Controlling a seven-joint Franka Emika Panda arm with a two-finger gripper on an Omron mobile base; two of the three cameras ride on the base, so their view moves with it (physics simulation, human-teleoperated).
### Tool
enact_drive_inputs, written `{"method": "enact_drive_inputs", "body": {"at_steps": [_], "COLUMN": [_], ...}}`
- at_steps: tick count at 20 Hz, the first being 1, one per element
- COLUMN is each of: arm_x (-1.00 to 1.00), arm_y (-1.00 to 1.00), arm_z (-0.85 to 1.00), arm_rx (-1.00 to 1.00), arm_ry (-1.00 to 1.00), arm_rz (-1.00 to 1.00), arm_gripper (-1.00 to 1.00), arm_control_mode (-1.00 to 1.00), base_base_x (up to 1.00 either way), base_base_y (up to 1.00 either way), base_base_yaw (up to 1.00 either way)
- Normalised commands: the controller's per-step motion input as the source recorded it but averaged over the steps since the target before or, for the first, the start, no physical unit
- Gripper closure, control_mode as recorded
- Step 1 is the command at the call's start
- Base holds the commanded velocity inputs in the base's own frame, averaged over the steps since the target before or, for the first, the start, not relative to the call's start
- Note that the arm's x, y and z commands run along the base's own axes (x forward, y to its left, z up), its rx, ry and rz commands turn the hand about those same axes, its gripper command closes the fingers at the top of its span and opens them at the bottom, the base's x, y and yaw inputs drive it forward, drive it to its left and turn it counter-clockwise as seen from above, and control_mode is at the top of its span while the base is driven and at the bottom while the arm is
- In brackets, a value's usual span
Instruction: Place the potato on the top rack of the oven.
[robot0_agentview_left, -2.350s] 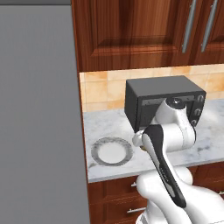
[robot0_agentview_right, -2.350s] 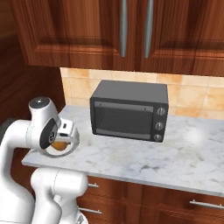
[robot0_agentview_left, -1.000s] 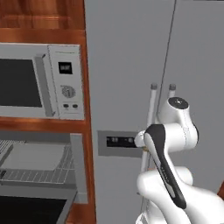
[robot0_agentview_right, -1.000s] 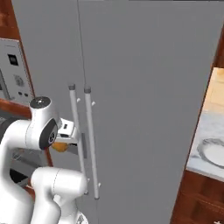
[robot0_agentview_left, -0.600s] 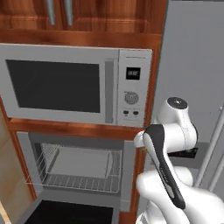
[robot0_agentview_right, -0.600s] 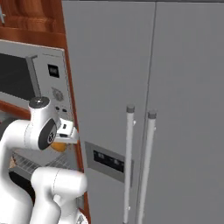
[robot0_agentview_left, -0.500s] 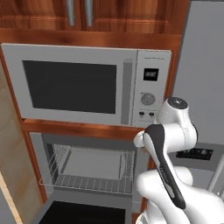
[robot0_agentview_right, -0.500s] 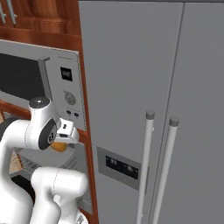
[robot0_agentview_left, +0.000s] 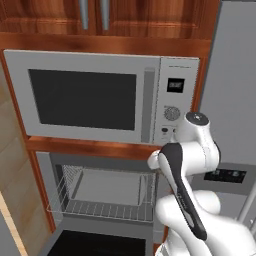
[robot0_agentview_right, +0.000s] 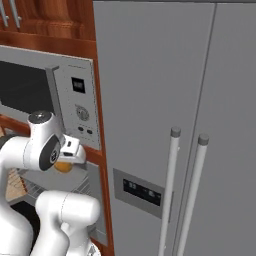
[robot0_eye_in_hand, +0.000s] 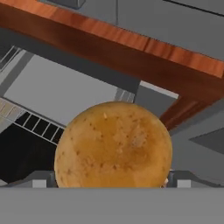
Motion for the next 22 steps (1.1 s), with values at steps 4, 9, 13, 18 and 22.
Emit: {"method": "enact_drive_inputs", "body": {"at_steps": [4,9,13,18,22], "arm_x": [0.24,0.44,0.77,0.85,0.89], "arm_y": [1.0,1.0,1.0,1.0,0.95], "arm_z": [-0.34,-0.42,-0.71,-0.86,-0.67], "arm_rx": [-0.06,-0.13,-0.16,-0.19,-0.12], "arm_ry": [-0.01,-0.07,-0.01,0.01,0.09], "arm_rz": [-0.16,-0.23,-0.21,-0.16,-0.18], "arm_gripper": [1.0,1.0,1.0,1.0,1.0], "arm_control_mode": [-1.0,-1.0,-1.0,-1.0,-1.0], "base_base_x": [0.0,0.0,0.0,0.0,0.0], "base_base_y": [0.0,0.0,0.0,0.0,0.0], "base_base_yaw": [0.0,0.0,0.0,0.0,0.0]}}
